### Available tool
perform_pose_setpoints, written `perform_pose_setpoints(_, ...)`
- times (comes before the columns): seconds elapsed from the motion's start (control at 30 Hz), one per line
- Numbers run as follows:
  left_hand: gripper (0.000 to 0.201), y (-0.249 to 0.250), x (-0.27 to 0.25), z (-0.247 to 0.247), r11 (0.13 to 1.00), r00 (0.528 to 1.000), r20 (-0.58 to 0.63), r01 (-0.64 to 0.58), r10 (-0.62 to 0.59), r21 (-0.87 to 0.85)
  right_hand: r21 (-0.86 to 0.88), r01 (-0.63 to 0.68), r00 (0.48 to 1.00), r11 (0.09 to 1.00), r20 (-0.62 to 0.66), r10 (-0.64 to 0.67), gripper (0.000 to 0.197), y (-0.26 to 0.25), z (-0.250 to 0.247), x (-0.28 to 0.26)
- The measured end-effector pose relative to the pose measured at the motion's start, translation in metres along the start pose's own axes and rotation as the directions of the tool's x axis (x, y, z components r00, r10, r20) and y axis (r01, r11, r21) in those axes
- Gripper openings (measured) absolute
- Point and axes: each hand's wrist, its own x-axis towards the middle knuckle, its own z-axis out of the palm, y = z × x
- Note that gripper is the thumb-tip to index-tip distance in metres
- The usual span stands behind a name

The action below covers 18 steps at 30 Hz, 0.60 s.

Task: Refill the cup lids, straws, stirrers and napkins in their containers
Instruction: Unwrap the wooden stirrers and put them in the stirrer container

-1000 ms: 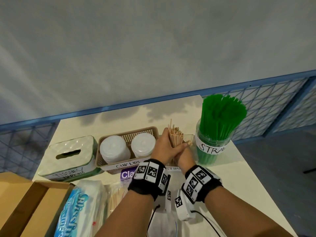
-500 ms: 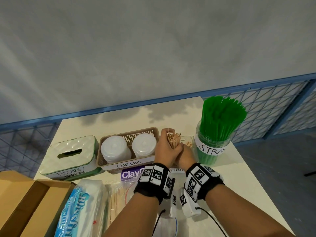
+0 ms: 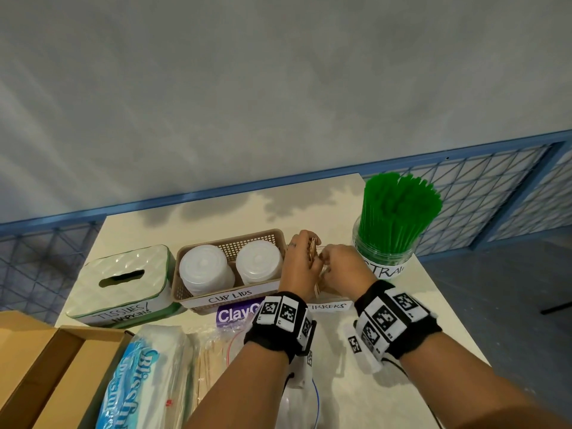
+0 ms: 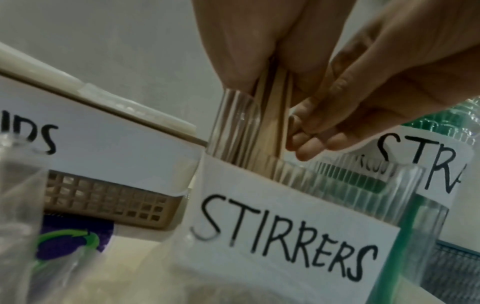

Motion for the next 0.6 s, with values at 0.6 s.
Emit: perform_pose_setpoints(0.6,0.027,0.004,0.002,-0.004,0.996,0.999,0.001,-0.034,0.034,0.078,-0.156,0.015,0.988,0.988,0.155,0.01,0.026,-0.002,0.014,0.006)
